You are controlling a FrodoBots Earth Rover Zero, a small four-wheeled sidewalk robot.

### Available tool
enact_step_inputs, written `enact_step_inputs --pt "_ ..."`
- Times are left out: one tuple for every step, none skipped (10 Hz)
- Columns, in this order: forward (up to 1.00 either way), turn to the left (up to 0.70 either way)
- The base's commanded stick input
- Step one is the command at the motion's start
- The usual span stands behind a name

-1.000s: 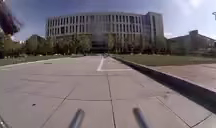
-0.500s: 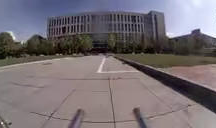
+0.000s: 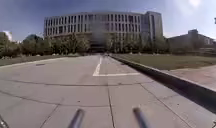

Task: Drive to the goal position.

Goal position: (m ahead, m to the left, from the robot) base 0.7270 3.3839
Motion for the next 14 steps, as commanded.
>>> enact_step_inputs --pt "1.0 -0.02" --pt "1.0 -0.02" --pt "1.0 -0.02" --pt "1.0 -0.02" --pt "1.0 -0.02" --pt "1.0 -0.02" --pt "1.0 -0.02" --pt "1.0 -0.02" --pt "1.0 -0.02" --pt "1.0 -0.02" --pt "1.0 -0.02" --pt "1.0 -0.02" --pt "1.0 -0.02" --pt "1.0 -0.02"
